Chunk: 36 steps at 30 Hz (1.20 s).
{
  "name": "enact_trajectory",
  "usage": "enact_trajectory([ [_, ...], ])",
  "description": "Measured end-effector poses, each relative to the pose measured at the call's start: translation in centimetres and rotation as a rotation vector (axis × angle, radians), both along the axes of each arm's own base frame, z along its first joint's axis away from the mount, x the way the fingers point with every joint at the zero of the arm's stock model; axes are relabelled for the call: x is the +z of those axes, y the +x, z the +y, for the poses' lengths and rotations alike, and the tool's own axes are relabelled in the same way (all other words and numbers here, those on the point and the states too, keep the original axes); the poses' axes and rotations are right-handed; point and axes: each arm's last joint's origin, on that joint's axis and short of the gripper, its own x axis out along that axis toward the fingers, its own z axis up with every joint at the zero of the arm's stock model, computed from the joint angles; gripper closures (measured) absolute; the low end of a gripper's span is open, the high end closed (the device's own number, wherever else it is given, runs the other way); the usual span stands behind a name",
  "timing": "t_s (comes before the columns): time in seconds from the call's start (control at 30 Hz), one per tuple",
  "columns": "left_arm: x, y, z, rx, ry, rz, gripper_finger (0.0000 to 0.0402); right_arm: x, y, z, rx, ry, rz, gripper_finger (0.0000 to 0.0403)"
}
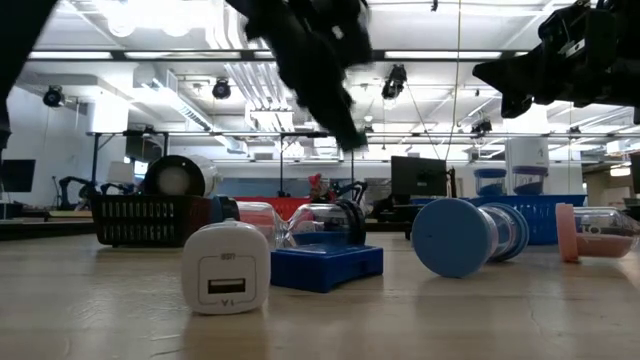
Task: Pick & Place Office items
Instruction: Put the light blue digital clock into the red bin
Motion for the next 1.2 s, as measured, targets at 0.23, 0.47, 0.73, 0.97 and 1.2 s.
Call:
enact_trajectory([
  [0.23, 4.8, -8.5, -1.1, 0.003, -0.036, -0.307, 0.0112, 0.0, 0.0, 0.0, 0.002, 0.017, 0.003, 0.0394],
  [0.47, 5.8, -17.7, -2.1, 0.05, -0.053, -0.625, 0.0112, 0.0, 0.0, 0.0, 0.002, 0.018, 0.003, 0.0394],
  [0.73, 2.2, -25.7, -2.8, 0.132, -0.028, -0.942, 0.0112, -0.1, 0.0, 0.0, 0.001, 0.019, 0.005, 0.0394],
  [0.97, 0.0, -28.4, -3.0, 0.184, -0.049, -1.051, 0.0112, -0.1, 0.0, 0.0, -0.006, 0.017, 0.005, 0.0394],
  [1.2, -2.2, -29.4, -3.1, 0.181, -0.067, -1.135, 0.0112, -0.1, 0.0, 0.0, -0.006, 0.017, 0.006, 0.0394],
])
